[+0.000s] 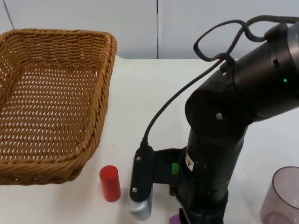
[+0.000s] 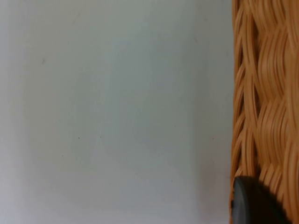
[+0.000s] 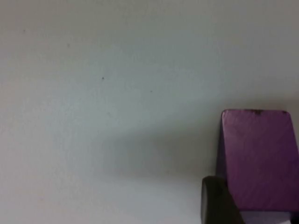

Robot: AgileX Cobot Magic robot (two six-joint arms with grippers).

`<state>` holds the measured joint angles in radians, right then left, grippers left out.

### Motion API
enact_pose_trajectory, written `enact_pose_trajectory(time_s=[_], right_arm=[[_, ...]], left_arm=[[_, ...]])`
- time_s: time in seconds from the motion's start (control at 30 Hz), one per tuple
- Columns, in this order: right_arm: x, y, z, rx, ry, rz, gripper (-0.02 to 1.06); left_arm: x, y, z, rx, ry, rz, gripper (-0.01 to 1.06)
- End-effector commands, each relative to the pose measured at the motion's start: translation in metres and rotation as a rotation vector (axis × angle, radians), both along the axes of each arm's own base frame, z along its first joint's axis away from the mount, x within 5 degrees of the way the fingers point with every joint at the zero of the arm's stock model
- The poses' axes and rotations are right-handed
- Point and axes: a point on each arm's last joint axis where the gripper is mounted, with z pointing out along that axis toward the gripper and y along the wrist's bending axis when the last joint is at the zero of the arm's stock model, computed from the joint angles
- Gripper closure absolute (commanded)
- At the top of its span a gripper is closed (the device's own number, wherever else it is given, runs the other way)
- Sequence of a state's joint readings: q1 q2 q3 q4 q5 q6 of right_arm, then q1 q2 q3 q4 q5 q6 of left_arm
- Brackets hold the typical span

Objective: Pick up the basket with the left hand and place the triangular block into the basket with the right hand.

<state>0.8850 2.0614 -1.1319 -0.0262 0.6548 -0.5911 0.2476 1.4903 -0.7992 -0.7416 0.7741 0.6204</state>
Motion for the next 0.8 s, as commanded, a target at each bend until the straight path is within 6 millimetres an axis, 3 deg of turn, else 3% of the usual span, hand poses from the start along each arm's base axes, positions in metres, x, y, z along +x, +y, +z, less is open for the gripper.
enact_pose_trajectory(time_s=[0.0, 0.13, 0.23, 0.27, 0.43, 0.47, 0.6, 0.77], right_arm=[[0.001, 0.000, 0.004, 0.005, -0.003, 0.002, 1.05], [-0.002, -0.004, 0.015, -0.018, 0.014, 0.005, 1.05], [-0.007, -0.010, 0.047, -0.009, 0.012, -0.005, 1.05], [-0.007, -0.010, 0.047, -0.009, 0.012, -0.005, 1.05], [-0.021, -0.028, 0.116, 0.046, -0.034, -0.014, 1.05], [-0.021, -0.028, 0.116, 0.046, -0.034, -0.014, 1.05], [-0.034, -0.044, 0.161, 0.119, -0.092, -0.037, 1.05], [-0.040, -0.051, 0.186, 0.206, -0.148, -0.086, 1.05]], left_arm=[[-0.001, -0.002, 0.005, -0.025, -0.016, 0.012, 1.05], [-0.001, -0.002, 0.005, -0.025, -0.016, 0.012, 1.05], [-0.001, -0.002, 0.005, -0.025, -0.016, 0.012, 1.05], [-0.001, -0.002, 0.005, -0.025, -0.016, 0.012, 1.05], [-0.001, -0.002, 0.005, -0.027, -0.013, 0.009, 1.05], [-0.001, -0.002, 0.005, -0.027, -0.013, 0.009, 1.05], [-0.001, -0.002, 0.005, -0.029, -0.014, 0.011, 1.05], [-0.001, -0.002, 0.005, -0.033, -0.010, 0.007, 1.05]])
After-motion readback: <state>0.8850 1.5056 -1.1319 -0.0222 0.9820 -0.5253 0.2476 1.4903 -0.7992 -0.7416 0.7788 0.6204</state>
